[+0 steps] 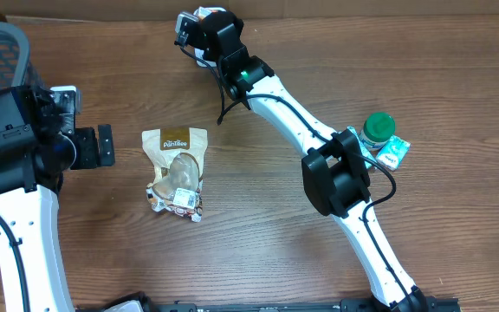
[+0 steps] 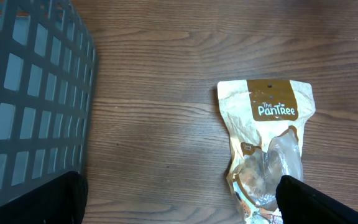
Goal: Scan the item barcode
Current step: 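Carry the Kleenex box right and lower it beside the jar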
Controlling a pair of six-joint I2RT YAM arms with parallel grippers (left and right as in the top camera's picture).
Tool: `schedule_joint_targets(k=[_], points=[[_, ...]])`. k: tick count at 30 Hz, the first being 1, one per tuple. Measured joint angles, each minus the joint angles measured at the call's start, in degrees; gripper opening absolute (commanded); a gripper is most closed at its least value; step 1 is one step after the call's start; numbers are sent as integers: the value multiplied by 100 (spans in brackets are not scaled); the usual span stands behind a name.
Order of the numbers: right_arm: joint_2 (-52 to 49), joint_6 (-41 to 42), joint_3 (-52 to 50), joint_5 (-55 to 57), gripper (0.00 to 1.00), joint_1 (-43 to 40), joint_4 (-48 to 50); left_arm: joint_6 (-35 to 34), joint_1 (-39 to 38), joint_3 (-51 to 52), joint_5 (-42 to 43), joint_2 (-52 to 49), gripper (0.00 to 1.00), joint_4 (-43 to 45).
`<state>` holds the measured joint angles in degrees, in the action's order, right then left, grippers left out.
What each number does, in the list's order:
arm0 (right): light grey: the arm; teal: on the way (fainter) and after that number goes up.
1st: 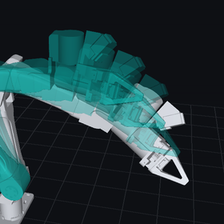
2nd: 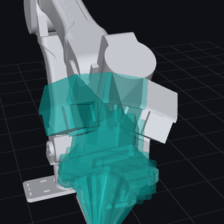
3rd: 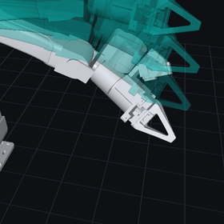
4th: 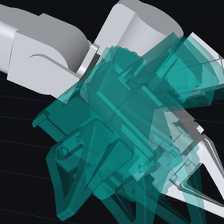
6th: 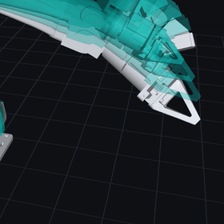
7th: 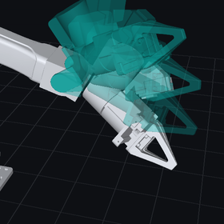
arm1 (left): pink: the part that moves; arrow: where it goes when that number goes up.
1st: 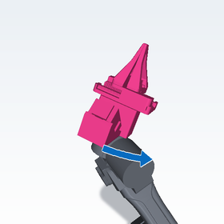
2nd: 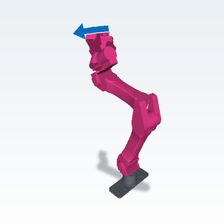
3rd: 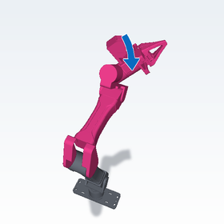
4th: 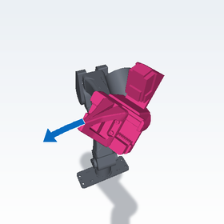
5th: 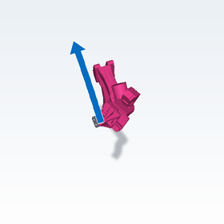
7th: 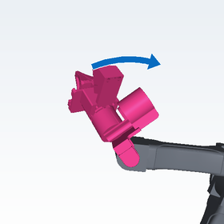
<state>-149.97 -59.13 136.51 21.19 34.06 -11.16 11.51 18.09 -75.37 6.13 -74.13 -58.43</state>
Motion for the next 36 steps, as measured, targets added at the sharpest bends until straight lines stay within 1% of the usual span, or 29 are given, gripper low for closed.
schedule_joint_targets(k=[2,6,8,10,13,14,15,17,20,22,23,24,26,29,31,36], points=[[0,179,0,0,4,-2,2,2,0,0,0,0,99,0],[7,898,0,-2,4,-4,-15,0,0,0,0,0,99,0],[81,1408,-2,-7,4,-7,-205,0,0,0,0,0,99,0],[262,2048,-2,-26,4,-13,-634,2,0,0,0,0,100,-2],[761,3064,-20,-28,4,-22,-1602,0,0,0,0,-2,100,0],[1069,3519,-24,-50,4,-26,-2146,0,0,0,0,-2,99,-4],[1252,3733,-26,-50,4,-28,-2422,0,0,0,0,-2,100,2],[1882,4389,-24,-175,4,-42,-3497,0,0,0,0,-2,99,4],[2855,5003,-7,-457,4,-105,-4951,0,0,0,2,-2,99,0],[3364,5224,44,-636,4,-195,-5858,0,0,0,0,-2,100,0],[3672,5357,83,-743,4,-304,-6489,0,0,0,0,-2,100,4],[3709,5383,90,-769,4,-323,-6575,0,0,0,0,-2,100,0],[3866,5556,127,-868,4,-492,-7388,0,0,0,0,-2,100,2],[3762,5766,111,-1097,4,-850,-8273,0,0,0,0,-2,99,4],[3591,5823,46,-1259,4,-1102,-8537,0,0,0,0,-2,100,-2],[3342,5917,-662,-1521,4,-1770,-8524,0,0,0,0,-2,100,-2]])
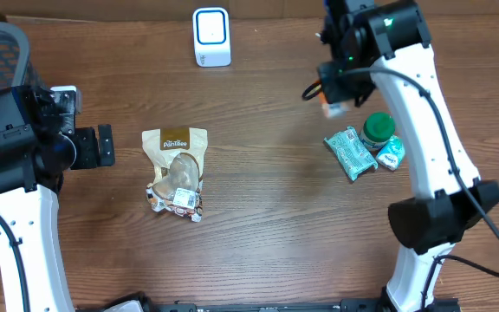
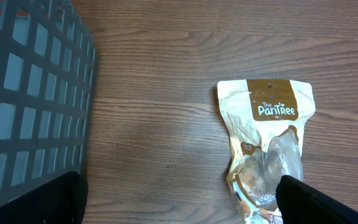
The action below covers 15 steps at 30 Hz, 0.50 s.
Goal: Scan the item barcode
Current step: 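Carry the Kleenex box right and lower it beside the jar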
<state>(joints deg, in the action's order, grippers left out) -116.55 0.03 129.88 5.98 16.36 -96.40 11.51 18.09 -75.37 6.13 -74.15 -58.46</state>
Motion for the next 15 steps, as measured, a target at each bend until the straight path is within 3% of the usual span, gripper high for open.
schedule_joint_targets(k=[6,15], points=[[-7,-162,-1097,-90,4,-479,439,0,0,0,0,0,100,0],[-9,-640,-2389,-151,4,-507,1241,0,0,0,0,0,100,2]])
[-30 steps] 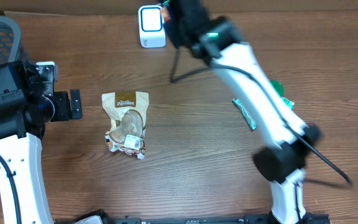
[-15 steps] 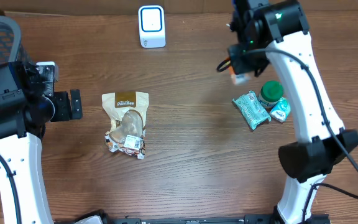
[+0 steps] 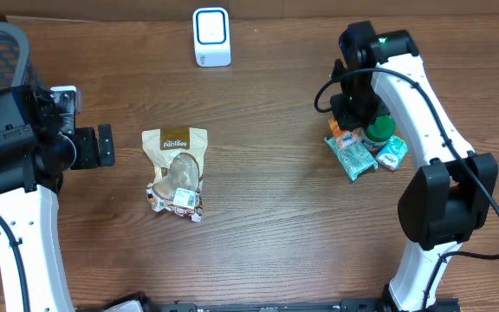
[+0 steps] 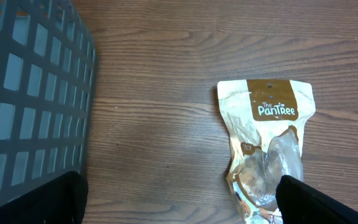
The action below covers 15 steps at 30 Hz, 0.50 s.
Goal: Scan the item barcode
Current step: 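Carry the Kleenex box right and lower it beside the jar, then release the box and reach the right gripper toward the PanTree bag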
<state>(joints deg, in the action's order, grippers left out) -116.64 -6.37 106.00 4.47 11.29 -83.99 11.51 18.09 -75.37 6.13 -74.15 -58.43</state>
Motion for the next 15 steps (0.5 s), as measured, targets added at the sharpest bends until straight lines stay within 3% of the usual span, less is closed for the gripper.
schedule_joint_targets(k=[5,7,8,10,12,15], points=[[0,-50,-105,4,6,-55,85,0,0,0,0,0,100,-2],[0,-79,-116,9,21,-116,85,0,0,0,0,0,100,0],[0,-105,-118,11,40,-146,83,0,0,0,0,0,100,-2],[0,-85,-125,24,58,-199,85,0,0,0,0,0,100,-2],[0,-116,-125,26,66,-234,90,0,0,0,0,0,100,-2],[0,-101,-129,26,67,-258,125,0,0,0,0,0,100,-2]])
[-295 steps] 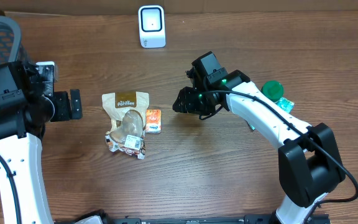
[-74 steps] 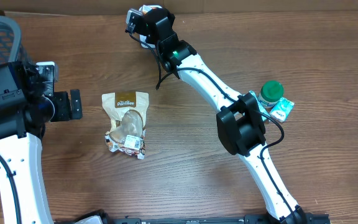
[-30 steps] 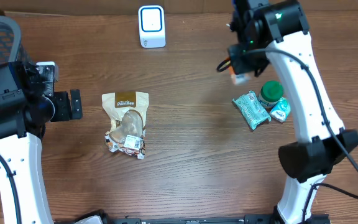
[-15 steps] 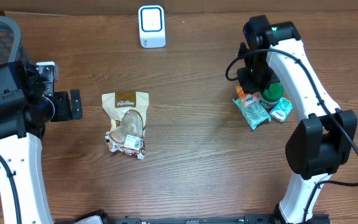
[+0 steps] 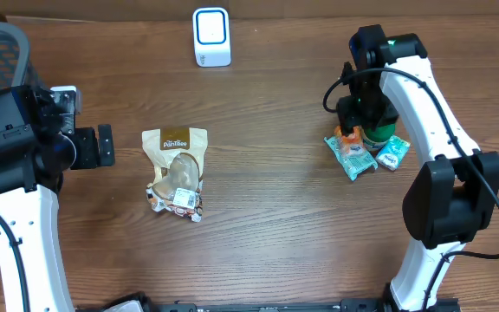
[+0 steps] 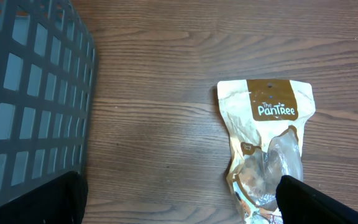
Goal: Scan the item barcode
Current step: 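Release the box and reach the right gripper toward the PanTree bag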
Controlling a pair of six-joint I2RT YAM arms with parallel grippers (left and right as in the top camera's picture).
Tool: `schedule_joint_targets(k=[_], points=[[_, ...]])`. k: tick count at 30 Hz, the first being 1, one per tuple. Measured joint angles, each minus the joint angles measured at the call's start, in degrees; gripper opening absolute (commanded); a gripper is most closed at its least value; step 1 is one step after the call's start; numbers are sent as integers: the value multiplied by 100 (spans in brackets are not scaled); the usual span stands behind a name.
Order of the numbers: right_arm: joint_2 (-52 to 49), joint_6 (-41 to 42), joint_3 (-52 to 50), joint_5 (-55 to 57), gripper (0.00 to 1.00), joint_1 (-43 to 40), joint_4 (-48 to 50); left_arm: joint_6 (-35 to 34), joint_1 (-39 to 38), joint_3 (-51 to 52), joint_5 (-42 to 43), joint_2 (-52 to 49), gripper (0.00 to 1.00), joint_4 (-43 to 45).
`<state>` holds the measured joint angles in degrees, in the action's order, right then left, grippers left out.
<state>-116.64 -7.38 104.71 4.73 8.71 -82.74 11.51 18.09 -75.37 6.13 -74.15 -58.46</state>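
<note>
The white barcode scanner (image 5: 211,36) stands at the table's far edge. My right gripper (image 5: 351,130) points down onto the pile at the right, shut on a small orange-and-white packet (image 5: 346,135); its fingers are mostly hidden under the wrist. A tan PanTree pouch (image 5: 176,169) (image 6: 269,149) lies flat at centre left. My left gripper (image 5: 102,146) (image 6: 179,205) hovers open to the left of the pouch, with nothing between its fingers; its right fingertip (image 6: 328,202) overlaps the pouch's lower edge in the wrist view.
A green-lidded jar (image 5: 378,128), a teal packet (image 5: 353,154) and a small white-and-teal packet (image 5: 392,154) lie together at the right. A dark mesh basket (image 6: 30,93) stands at the far left beside my left arm.
My right gripper has shifted slightly right over the pile, the orange packet still under it. The left arm and the pouch have not moved.
First my right gripper was at the scanner at the far edge. Then it was at the right, above the pile, holding a small packet. Half a second ago it was down at the pile, and now it stands slightly further right. The left arm stayed still throughout.
</note>
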Motion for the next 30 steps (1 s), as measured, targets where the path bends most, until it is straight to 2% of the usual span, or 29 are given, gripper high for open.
schedule_joint_targets(k=[8,13,15,17,20,24,30], points=[[-13,98,92,-249,66,0,-267,0,0,0,0,0,100,0],[-22,142,859,-1294,66,0,-728,2,0,0,0,0,99,0],[-22,155,1152,-1867,73,7,-848,0,0,0,0,0,100,0],[-22,166,1255,-2531,75,17,-835,0,0,0,0,0,100,0],[-22,157,1252,-3423,75,79,-568,0,0,0,0,0,100,0],[-22,243,1113,-4054,74,422,90,0,0,0,0,0,99,2],[-68,1080,555,-3917,74,1368,1270,0,0,0,0,0,100,4]])
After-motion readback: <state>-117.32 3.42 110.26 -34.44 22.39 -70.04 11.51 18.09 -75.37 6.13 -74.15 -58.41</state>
